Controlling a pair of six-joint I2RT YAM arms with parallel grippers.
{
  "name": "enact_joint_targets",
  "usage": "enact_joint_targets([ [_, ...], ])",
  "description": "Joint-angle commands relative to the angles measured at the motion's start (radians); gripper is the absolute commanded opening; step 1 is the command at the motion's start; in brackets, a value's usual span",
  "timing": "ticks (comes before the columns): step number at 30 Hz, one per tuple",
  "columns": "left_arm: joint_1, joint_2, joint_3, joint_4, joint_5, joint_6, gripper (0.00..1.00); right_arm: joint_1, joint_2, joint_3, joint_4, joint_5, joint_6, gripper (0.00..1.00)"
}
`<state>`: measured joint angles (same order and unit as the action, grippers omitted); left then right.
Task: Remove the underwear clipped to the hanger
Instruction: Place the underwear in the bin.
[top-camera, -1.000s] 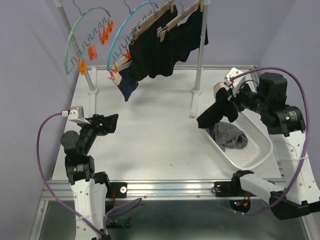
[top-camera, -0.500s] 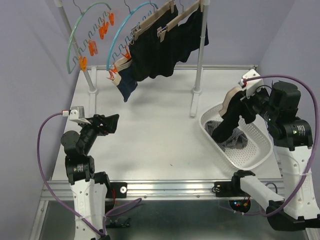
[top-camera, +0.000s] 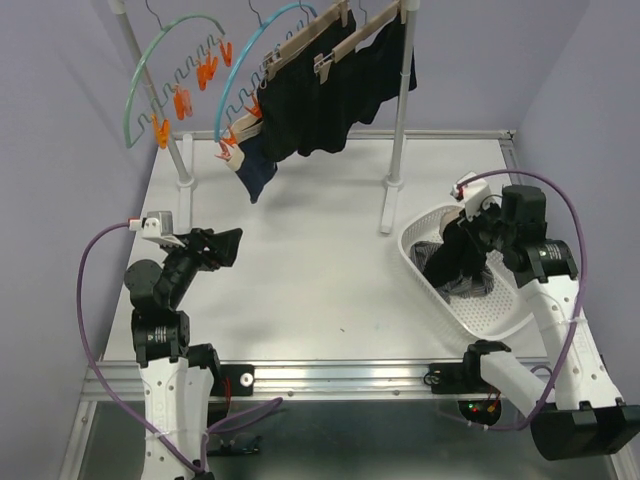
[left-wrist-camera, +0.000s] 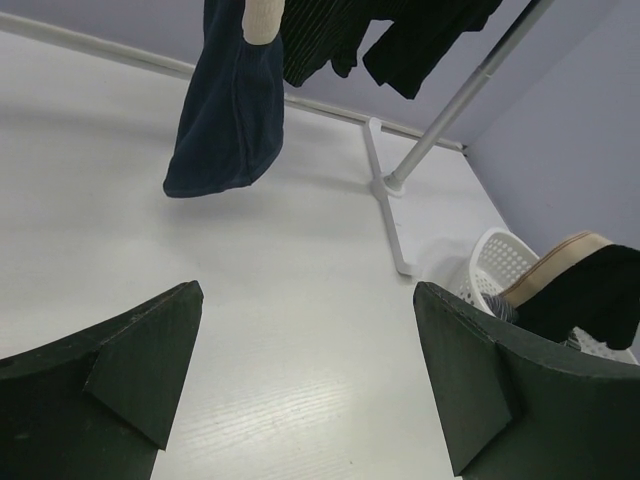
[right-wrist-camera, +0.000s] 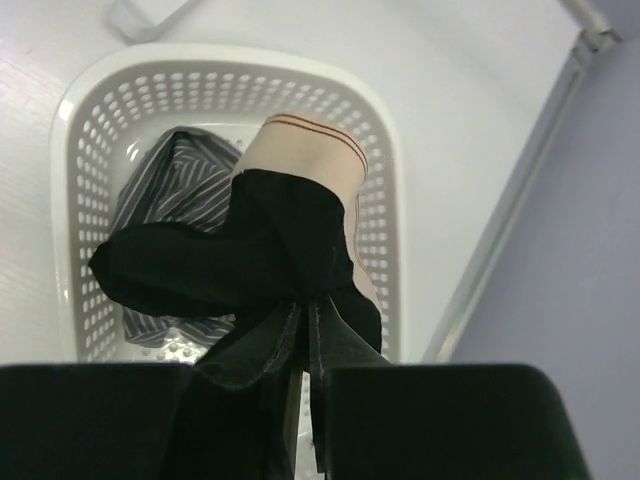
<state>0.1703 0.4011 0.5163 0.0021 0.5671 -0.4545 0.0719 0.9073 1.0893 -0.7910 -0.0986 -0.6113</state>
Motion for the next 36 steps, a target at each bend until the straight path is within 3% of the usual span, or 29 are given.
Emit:
enact_joint_targets([
  [1, -0.008, 0.019, -0.001, 0.042, -0.012, 0.002, 0.99, -0.006, 0.005, -0.119, 0.091, -0.084, 0.033, 0.11],
  [7, -0.011, 0.051, 0.013, 0.015, -0.035, 0.004, 0.99, -0.006, 0.005, -0.307, 0.151, -0.109, 0.047, 0.27],
  [10, -0.011, 0.062, 0.011, 0.018, -0.013, 0.010, 0.99, -0.006, -0.001, -0.351, 0.171, -0.086, 0.051, 0.45],
  [13, -0.012, 0.058, 0.010, 0.025, 0.014, 0.022, 0.99, -0.006, -0.024, -0.373, 0.182, -0.055, 0.054, 0.79],
  [17, -0.012, 0.048, 0.024, 0.030, 0.056, 0.031, 0.98, -0.006, -0.054, -0.324, 0.180, -0.004, 0.058, 0.97],
  [24, -0.023, 0.059, 0.128, 0.003, 0.099, 0.040, 0.98, -0.007, -0.064, -0.223, 0.167, -0.051, 0.079, 1.00],
  [27, -0.035, 0.076, 0.194, -0.001, 0.103, 0.042, 0.98, -0.006, -0.067, -0.207, 0.153, -0.223, 0.068, 1.00],
  [31, -0.070, 0.133, 0.330, -0.043, 0.088, 0.074, 0.96, -0.006, -0.094, -0.250, 0.130, -0.620, -0.004, 1.00],
  [36, -0.095, 0.234, 0.494, -0.089, 0.011, 0.103, 0.92, -0.007, -0.046, -0.313, 0.133, -0.800, -0.019, 1.00],
])
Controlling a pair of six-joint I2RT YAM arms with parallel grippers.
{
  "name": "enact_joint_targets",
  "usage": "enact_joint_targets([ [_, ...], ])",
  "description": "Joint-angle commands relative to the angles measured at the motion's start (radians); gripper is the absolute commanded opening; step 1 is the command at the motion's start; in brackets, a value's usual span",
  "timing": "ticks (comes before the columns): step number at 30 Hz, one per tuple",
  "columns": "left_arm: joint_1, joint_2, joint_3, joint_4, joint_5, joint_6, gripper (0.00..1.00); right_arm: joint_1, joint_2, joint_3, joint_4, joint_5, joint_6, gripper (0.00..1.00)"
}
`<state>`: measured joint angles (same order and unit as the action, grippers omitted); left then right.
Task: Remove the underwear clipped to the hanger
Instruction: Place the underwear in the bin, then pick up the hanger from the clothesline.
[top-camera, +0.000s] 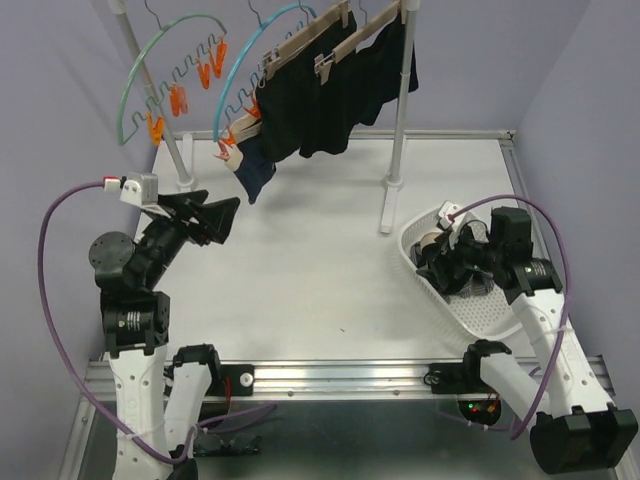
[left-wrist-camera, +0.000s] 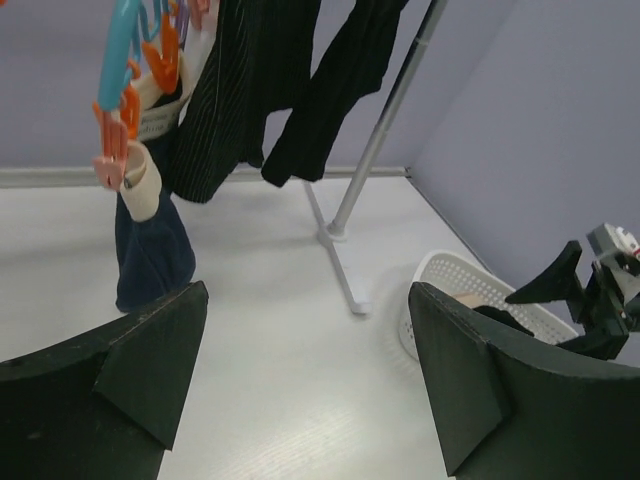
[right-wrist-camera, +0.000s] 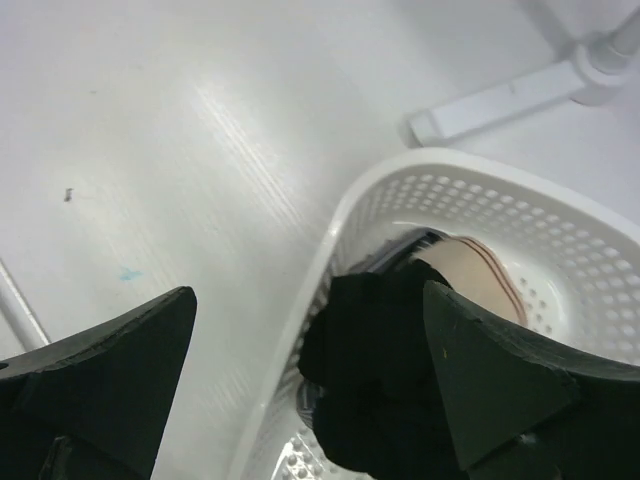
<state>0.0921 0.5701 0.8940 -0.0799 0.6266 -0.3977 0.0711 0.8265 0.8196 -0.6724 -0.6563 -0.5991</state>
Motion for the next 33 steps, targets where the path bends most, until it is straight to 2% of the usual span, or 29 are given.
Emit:
enact_joint_targets([
  [1, -0.020, 0.088, 0.184, -0.015, -0.065, 0.051, 0.91, -0.005, 0.048, -0.054, 0.014, -0.267, -0.042, 1.00],
  [5, -0.028, 0.232, 0.364, -0.047, -0.157, 0.063, 0.89, -0.005, 0.085, -0.043, 0.013, -0.249, -0.022, 1.00],
  [9, -0.028, 0.468, 0.552, -0.061, -0.197, 0.046, 0.88, -0.005, 0.065, -0.059, 0.011, -0.269, -0.015, 1.00],
  [10, -0.028, 0.509, 0.638, -0.070, -0.205, 0.045, 0.87, -0.005, 0.045, -0.069, 0.011, -0.255, -0.013, 1.00],
  [18, -0.029, 0.847, 1.014, -0.158, -0.176, 0.040, 0.82, -0.005, 0.008, -0.073, 0.014, -0.210, -0.019, 1.00],
  [25, -0.086, 0.998, 1.198, -0.251, -0.182, 0.098, 0.78, -0.007, 0.020, -0.069, 0.014, -0.192, -0.022, 1.00],
  [30, -0.135, 1.042, 1.238, -0.271, -0.220, 0.154, 0.78, -0.005, 0.020, -0.069, 0.014, -0.187, -0.024, 1.00],
  [33, -0.158, 1.057, 1.244, -0.284, -0.298, 0.195, 0.77, -0.005, 0.017, -0.069, 0.014, -0.186, -0.024, 1.00],
])
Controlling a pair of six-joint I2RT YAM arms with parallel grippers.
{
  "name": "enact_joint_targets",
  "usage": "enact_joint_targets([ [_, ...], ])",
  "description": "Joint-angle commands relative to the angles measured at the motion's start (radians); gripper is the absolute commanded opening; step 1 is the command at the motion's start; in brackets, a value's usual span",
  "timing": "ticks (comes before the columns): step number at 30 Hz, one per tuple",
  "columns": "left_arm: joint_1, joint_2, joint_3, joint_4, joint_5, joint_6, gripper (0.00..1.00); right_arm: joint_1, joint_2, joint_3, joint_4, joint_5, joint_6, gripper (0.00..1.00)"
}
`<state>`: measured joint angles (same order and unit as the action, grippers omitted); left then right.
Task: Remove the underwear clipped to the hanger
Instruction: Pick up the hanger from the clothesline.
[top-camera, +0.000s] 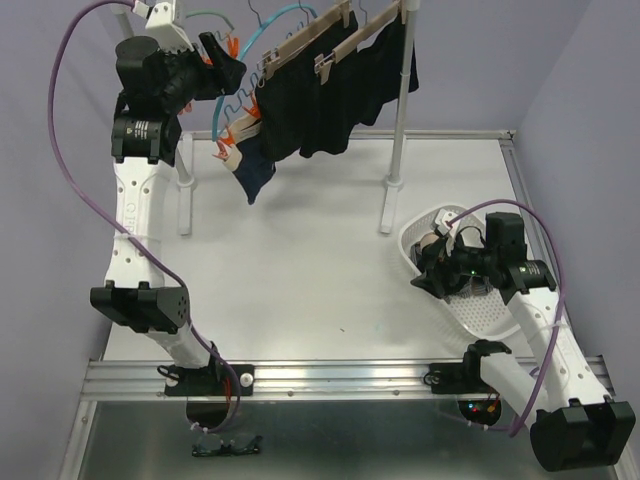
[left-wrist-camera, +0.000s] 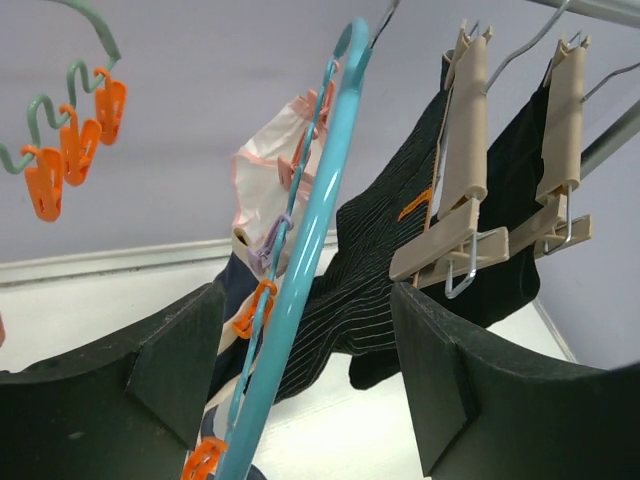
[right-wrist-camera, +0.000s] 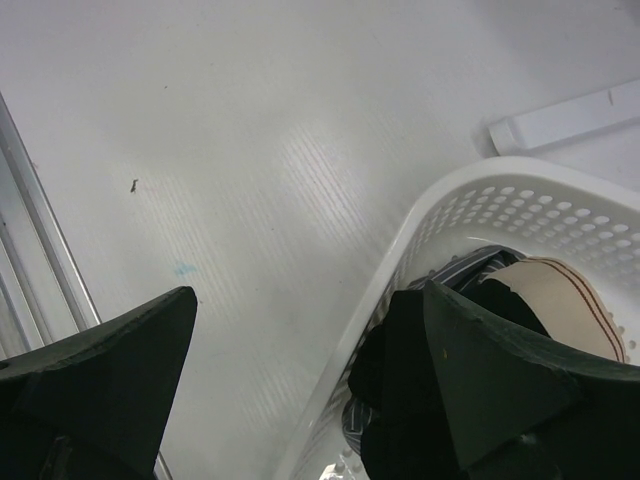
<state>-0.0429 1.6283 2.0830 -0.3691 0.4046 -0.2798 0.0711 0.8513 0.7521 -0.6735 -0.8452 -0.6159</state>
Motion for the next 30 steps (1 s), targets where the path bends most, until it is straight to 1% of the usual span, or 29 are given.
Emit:
enact_joint_targets([
  [1, -0.038, 0.002, 0.055, 0.004, -0.102, 0.115, 0.77, -0.005, -0.008, -0.003, 0.015, 0.003, -0.005, 1.00],
  [2, -0.049, 0.007, 0.057, 0.002, -0.152, 0.137, 0.77, -0.005, -0.009, -0.002, 0.015, 0.005, -0.005, 1.00],
  [4, -0.074, 0.019, 0.060, 0.001, -0.197, 0.186, 0.76, -0.005, -0.011, -0.002, 0.015, 0.005, -0.005, 1.00],
  [11, -0.147, 0.033, 0.065, 0.032, -0.360, 0.275, 0.72, -0.005, -0.017, -0.002, 0.014, 0.008, -0.004, 1.00],
  [12, -0.152, 0.036, 0.066, 0.038, -0.372, 0.313, 0.70, -0.005, -0.018, -0.002, 0.014, 0.008, -0.002, 1.00],
  [14, -0.163, 0.039, 0.066, 0.042, -0.395, 0.332, 0.70, -0.007, -0.020, 0.000, 0.014, 0.008, -0.004, 1.00],
  [17, -0.173, 0.048, 0.061, 0.056, -0.397, 0.358, 0.64, -0.005, -0.023, -0.002, 0.014, 0.008, -0.004, 1.00],
  [18, -0.173, 0.047, 0.060, 0.061, -0.427, 0.363, 0.63, -0.007, -0.023, 0.000, 0.014, 0.006, -0.004, 1.00],
  [20, -0.179, 0.050, 0.054, 0.070, -0.431, 0.383, 0.59, -0.005, -0.023, -0.002, 0.014, 0.008, -0.004, 1.00],
  [21, -0.180, 0.050, 0.054, 0.073, -0.429, 0.389, 0.56, -0.007, -0.023, 0.000, 0.014, 0.009, -0.002, 1.00],
  [23, -0.183, 0.050, 0.048, 0.084, -0.423, 0.404, 0.46, -0.005, -0.024, -0.002, 0.014, 0.014, -0.004, 1.00],
  [24, -0.183, 0.048, 0.046, 0.091, -0.418, 0.407, 0.37, -0.005, -0.027, -0.002, 0.014, 0.014, -0.004, 1.00],
  [25, -0.183, 0.050, 0.046, 0.096, -0.417, 0.407, 0.32, -0.007, -0.028, -0.002, 0.014, 0.014, -0.004, 1.00],
  [26, -0.183, 0.051, 0.045, 0.099, -0.415, 0.407, 0.23, -0.005, -0.031, 0.000, 0.014, 0.014, -0.002, 1.00],
  [28, -0.183, 0.050, 0.037, 0.105, -0.411, 0.409, 0.15, -0.007, -0.032, -0.002, 0.014, 0.015, -0.004, 1.00],
  [29, -0.183, 0.047, 0.035, 0.111, -0.409, 0.409, 0.06, -0.007, -0.034, 0.000, 0.014, 0.015, -0.002, 1.00],
  [30, -0.183, 0.045, 0.034, 0.116, -0.409, 0.407, 0.02, -0.005, -0.034, 0.000, 0.014, 0.017, -0.004, 1.00],
])
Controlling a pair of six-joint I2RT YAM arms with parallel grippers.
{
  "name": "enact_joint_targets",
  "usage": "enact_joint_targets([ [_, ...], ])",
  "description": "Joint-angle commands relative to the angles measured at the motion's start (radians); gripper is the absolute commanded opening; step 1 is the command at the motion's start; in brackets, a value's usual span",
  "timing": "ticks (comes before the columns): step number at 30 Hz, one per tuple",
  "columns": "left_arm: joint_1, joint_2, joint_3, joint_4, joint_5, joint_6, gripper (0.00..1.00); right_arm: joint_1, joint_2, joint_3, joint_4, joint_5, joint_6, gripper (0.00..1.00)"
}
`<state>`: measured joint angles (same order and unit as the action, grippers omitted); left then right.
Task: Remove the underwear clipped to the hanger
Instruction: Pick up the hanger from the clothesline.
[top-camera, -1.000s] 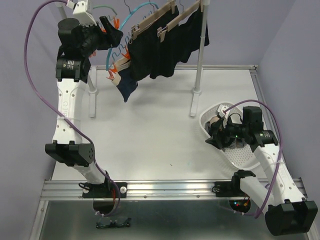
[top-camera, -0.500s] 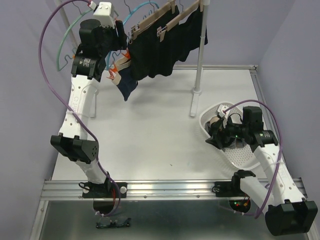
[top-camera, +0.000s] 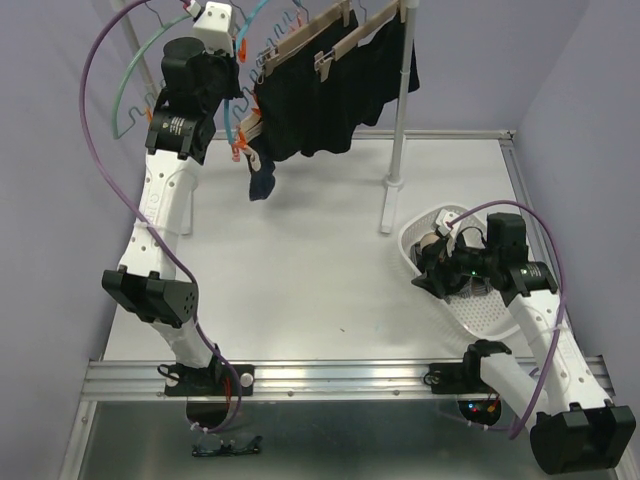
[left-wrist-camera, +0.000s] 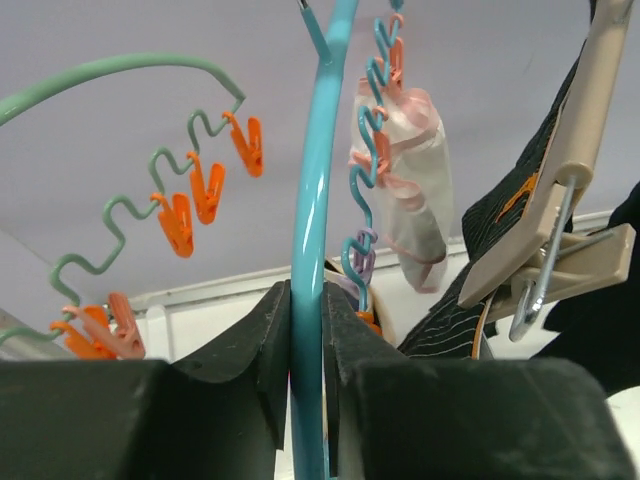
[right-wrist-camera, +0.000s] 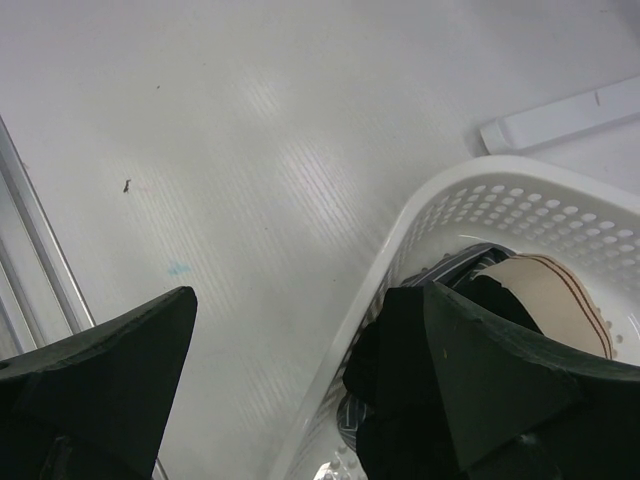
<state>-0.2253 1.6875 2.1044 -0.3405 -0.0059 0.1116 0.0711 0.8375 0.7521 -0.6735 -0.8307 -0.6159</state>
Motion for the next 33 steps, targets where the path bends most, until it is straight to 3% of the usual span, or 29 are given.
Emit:
enact_joint_targets([
  [1, 0.000, -0.014, 0.012, 0.092, 0.001, 0.013, 0.00, -0.007, -0.021, 0.000, 0.014, 0.002, -0.002, 1.00],
  [10, 0.000, -0.109, -0.035, 0.233, 0.034, 0.023, 0.00, -0.007, -0.025, 0.000, 0.014, 0.005, -0.002, 1.00],
  [25, 0.000, -0.334, -0.391, 0.532, -0.112, 0.197, 0.00, -0.014, -0.028, -0.003, 0.014, -0.004, -0.002, 1.00],
  [33, 0.000, -0.331, -0.399, 0.578, -0.109, 0.223, 0.00, -0.019, -0.029, -0.003, 0.014, -0.002, -0.002, 1.00],
])
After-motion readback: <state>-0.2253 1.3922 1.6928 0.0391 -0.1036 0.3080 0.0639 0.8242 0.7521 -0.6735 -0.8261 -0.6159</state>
